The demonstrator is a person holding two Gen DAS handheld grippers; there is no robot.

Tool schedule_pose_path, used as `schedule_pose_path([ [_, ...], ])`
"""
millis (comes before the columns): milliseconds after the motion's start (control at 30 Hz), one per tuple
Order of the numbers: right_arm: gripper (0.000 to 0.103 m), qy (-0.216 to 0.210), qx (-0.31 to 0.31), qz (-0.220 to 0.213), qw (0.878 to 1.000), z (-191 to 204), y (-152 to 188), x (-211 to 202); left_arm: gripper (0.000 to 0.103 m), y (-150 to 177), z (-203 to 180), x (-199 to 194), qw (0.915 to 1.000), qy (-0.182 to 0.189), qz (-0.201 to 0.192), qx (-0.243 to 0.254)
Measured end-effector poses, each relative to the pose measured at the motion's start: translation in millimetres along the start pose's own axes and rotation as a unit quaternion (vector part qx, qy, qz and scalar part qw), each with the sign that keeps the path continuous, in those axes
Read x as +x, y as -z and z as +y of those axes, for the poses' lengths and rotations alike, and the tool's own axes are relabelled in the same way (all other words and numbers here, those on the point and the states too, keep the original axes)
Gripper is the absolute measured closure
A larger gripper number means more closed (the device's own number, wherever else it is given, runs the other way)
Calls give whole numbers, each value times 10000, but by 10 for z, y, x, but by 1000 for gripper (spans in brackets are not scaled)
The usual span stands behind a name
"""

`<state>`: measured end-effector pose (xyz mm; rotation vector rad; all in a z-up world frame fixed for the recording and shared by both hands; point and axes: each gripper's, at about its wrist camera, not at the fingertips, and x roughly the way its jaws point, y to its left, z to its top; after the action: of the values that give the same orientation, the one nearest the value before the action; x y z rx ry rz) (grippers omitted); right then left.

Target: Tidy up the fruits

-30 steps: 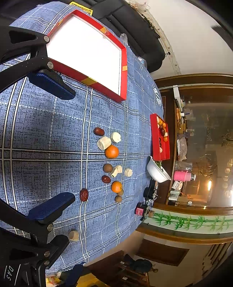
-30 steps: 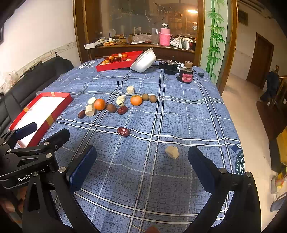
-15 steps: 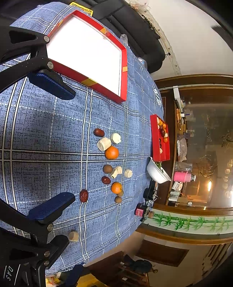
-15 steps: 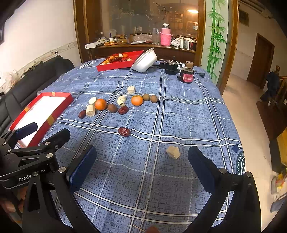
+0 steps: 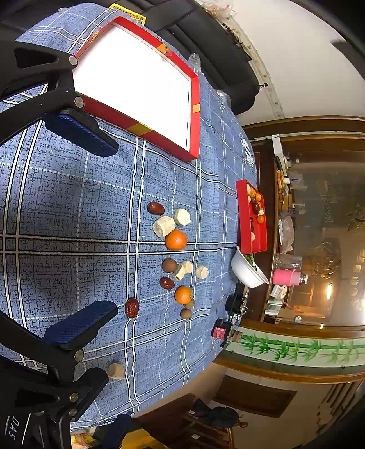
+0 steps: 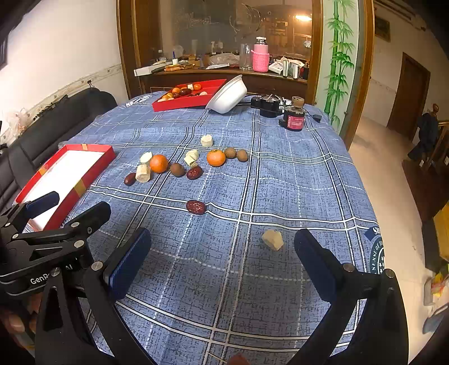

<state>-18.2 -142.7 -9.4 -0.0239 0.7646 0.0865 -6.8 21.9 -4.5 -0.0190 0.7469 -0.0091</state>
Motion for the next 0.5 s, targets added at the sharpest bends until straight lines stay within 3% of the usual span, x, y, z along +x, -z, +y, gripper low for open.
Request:
schedule_pose_path([
  [500,0,-39,38,-17,10000,-155,51,-46,0,96,101,27,9999,93,58,-10],
])
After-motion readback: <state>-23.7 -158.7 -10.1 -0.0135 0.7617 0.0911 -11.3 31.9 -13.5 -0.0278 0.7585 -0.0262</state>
